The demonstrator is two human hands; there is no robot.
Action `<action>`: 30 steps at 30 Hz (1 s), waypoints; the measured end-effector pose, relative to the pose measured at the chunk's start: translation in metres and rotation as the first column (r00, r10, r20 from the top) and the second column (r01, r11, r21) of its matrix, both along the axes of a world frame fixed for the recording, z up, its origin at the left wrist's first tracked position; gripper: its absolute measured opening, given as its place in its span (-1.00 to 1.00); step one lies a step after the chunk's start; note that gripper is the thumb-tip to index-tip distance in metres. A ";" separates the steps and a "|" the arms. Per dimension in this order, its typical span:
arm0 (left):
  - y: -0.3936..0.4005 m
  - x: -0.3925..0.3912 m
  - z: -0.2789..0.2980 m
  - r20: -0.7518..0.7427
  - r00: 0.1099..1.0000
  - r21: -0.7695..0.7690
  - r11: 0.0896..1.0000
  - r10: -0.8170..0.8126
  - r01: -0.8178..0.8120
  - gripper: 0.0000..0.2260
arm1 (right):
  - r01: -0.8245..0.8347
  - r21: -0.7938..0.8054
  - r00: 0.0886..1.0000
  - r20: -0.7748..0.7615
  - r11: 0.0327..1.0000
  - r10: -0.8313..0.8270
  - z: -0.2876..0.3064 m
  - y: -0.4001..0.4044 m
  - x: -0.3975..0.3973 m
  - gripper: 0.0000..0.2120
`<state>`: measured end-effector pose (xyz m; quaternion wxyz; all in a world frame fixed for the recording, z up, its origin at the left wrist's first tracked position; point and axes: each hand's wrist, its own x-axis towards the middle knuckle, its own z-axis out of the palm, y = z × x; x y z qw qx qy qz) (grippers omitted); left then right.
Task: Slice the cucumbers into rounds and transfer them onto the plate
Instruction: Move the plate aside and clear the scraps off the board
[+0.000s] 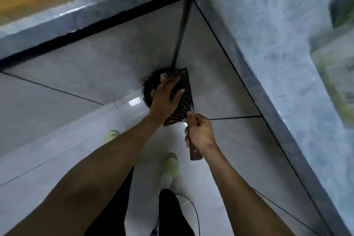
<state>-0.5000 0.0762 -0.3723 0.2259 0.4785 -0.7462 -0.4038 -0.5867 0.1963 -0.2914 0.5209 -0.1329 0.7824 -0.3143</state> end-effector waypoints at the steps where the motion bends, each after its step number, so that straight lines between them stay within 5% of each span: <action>1: -0.004 -0.005 -0.015 -0.004 1.000 -0.012 1.000 -0.008 0.008 -0.58 | -0.010 -0.001 1.000 -0.030 1.000 0.010 -0.012 -0.004 -0.003 -0.56; 8: -0.032 -0.036 -0.098 0.055 0.998 0.060 0.998 -0.008 0.004 -0.45 | -0.150 0.037 0.949 -0.275 0.988 0.154 -0.081 -0.036 -0.036 -0.59; 14: -0.040 -0.018 -0.144 0.306 0.951 0.051 0.996 0.047 -0.066 -0.46 | -0.317 0.148 0.795 -0.497 0.937 0.347 -0.098 -0.044 -0.054 -0.58; 18: -0.037 -0.010 -0.138 0.342 0.939 0.010 1.000 -0.029 0.027 -0.53 | -0.338 0.168 0.776 -0.507 0.926 0.376 -0.096 -0.048 -0.055 -0.61; 22: -0.028 0.002 -0.132 0.315 0.909 -0.107 0.942 -0.272 0.319 -0.33 | -0.337 0.163 0.780 -0.503 0.927 0.372 -0.091 -0.050 -0.048 -0.60; 25: -0.021 0.007 -0.128 0.426 0.834 -0.123 0.890 -0.351 0.438 -0.28 | -0.333 0.150 0.776 -0.517 0.931 0.361 -0.086 -0.053 -0.041 -0.60; 28: -0.024 0.020 -0.126 0.646 0.714 0.037 0.945 -0.272 0.326 -0.33 | -0.326 0.148 0.783 -0.511 0.934 0.354 -0.082 -0.056 -0.039 -0.61; 30: -0.024 0.028 -0.119 0.605 0.763 0.079 0.971 -0.226 0.224 -0.32 | -0.329 0.151 0.785 -0.505 0.932 0.359 -0.079 -0.057 -0.040 -0.61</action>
